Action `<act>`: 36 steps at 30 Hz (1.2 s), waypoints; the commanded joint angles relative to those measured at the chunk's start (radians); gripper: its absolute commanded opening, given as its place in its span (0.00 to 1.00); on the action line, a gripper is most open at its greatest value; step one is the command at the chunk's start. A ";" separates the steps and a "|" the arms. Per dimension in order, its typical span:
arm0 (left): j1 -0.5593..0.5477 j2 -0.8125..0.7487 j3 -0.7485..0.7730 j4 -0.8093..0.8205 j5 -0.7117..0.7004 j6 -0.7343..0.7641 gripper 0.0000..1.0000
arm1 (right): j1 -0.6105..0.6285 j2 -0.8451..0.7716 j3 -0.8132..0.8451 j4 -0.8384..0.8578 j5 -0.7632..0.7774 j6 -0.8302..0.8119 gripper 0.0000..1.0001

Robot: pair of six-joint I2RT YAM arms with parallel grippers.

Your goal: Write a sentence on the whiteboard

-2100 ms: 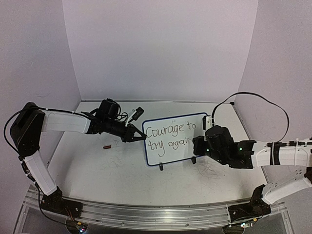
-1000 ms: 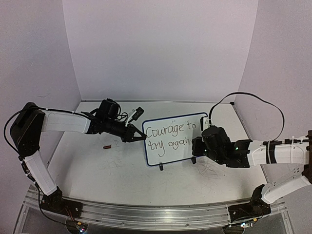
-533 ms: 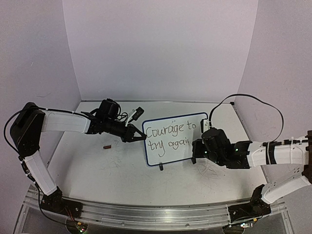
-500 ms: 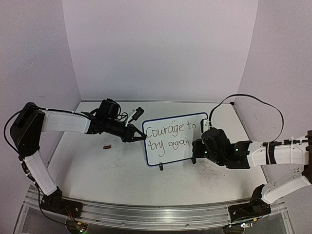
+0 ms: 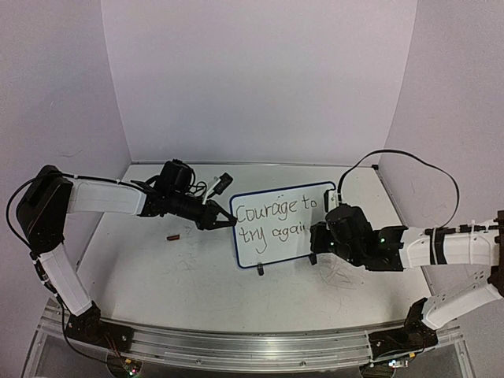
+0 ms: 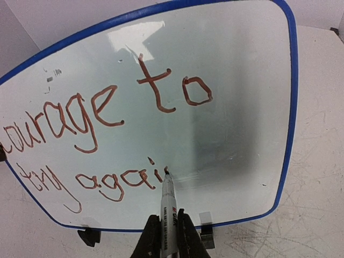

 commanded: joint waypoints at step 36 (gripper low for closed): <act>-0.020 -0.003 -0.005 -0.094 -0.038 0.057 0.00 | 0.003 0.011 -0.024 -0.030 0.032 0.068 0.00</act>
